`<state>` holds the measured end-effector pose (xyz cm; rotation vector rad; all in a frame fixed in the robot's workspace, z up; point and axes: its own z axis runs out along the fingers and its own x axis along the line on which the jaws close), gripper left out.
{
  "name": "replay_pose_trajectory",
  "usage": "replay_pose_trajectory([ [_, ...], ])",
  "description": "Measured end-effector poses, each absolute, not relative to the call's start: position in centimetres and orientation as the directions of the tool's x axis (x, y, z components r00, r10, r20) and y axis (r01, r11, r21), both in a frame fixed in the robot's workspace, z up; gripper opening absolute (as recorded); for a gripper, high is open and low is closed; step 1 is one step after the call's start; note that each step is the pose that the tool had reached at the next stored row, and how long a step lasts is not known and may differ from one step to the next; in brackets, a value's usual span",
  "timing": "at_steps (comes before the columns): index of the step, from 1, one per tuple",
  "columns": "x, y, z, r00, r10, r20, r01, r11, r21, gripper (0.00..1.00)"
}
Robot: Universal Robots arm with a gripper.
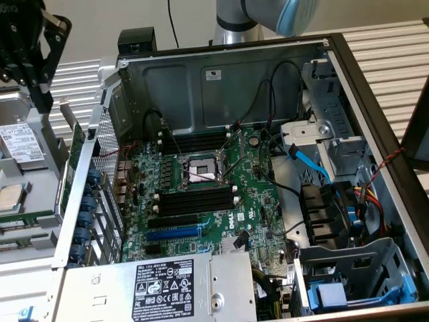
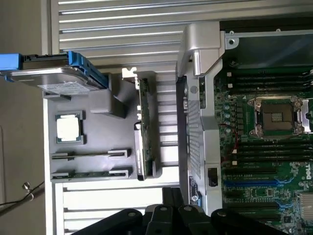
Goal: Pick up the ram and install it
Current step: 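Reach for the ram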
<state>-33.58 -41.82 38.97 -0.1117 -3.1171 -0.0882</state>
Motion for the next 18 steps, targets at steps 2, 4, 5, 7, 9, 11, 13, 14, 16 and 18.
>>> replay_pose_trajectory([
  [2, -34.5, -41.8, 39.0, -0.997, 0.071, 0.025, 0.072, 0.996, 0.056, 0.11],
  [4, -35.4, -41.9, 38.9, -0.997, 0.071, 0.027, 0.072, 0.996, 0.055, 0.11],
  [5, -35.8, -41.9, 38.9, -0.997, 0.071, 0.028, 0.072, 0.996, 0.055, 0.11],
  [7, -36.7, -41.9, 38.9, -0.997, 0.071, 0.029, 0.072, 0.996, 0.055, 0.11],
  [9, -37.7, -42.0, 38.8, -0.997, 0.071, 0.029, 0.073, 0.996, 0.055, 0.11],
  [11, -38.4, -42.0, 38.7, -0.997, 0.071, 0.027, 0.072, 0.996, 0.055, 0.11],
  [13, -39.3, -42.1, 38.7, -0.997, 0.071, 0.027, 0.072, 0.996, 0.055, 0.11],
  [14, -39.7, -42.1, 38.7, -0.997, 0.071, 0.027, 0.072, 0.996, 0.055, 0.11],
  [16, -40.7, -42.1, 38.7, -0.997, 0.071, 0.027, 0.072, 0.996, 0.056, 0.11],
  [18, -41.6, -42.1, 38.6, -0.997, 0.071, 0.027, 0.072, 0.996, 0.056, 0.11],
])
